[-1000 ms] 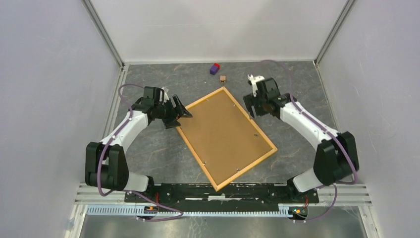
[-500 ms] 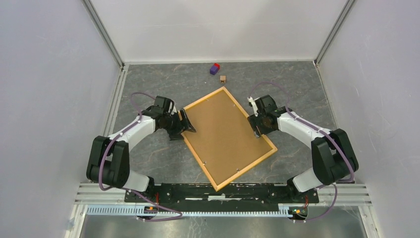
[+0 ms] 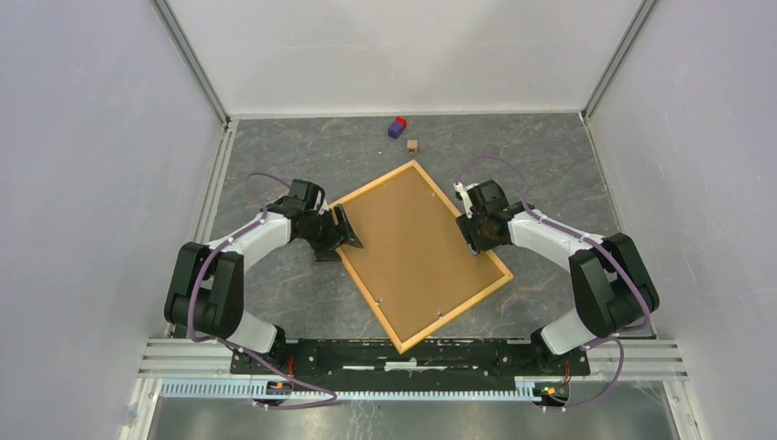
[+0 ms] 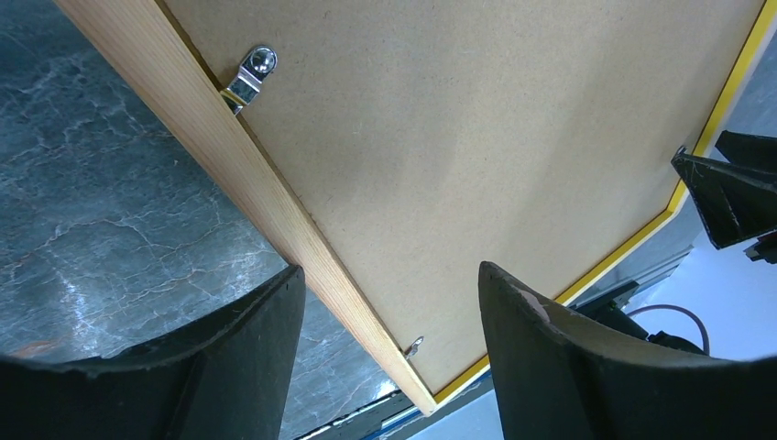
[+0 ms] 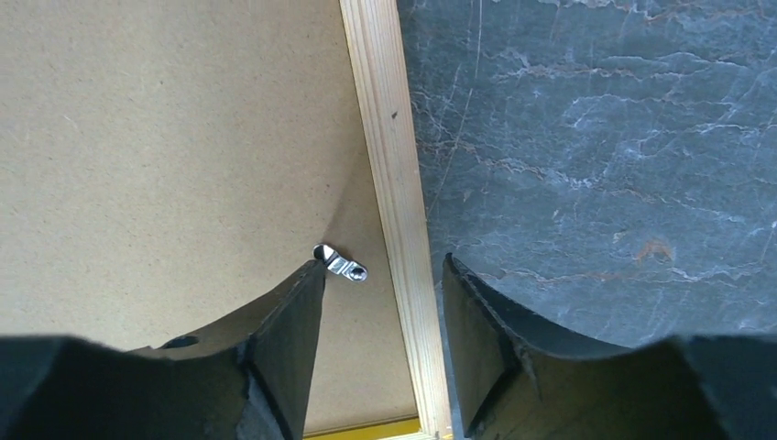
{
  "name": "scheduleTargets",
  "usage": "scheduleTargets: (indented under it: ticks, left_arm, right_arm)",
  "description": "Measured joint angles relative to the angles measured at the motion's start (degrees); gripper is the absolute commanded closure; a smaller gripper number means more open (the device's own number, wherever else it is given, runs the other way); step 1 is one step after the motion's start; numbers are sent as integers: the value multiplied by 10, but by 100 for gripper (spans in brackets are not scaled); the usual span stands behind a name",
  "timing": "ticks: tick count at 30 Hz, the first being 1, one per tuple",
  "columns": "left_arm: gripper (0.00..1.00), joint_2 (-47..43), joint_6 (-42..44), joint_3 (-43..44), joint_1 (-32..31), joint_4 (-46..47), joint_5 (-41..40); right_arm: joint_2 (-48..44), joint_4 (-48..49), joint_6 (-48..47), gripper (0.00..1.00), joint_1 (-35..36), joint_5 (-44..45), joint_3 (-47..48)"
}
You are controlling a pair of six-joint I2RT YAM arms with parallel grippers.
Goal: Put the photo into the frame
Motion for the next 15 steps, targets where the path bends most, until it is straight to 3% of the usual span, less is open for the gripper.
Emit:
scheduleTargets:
  ticks: [15]
  left_arm:
    - [25,3,0,1,0,0,1]
  right_arm:
    - [0,45,18,93,2,21,-12]
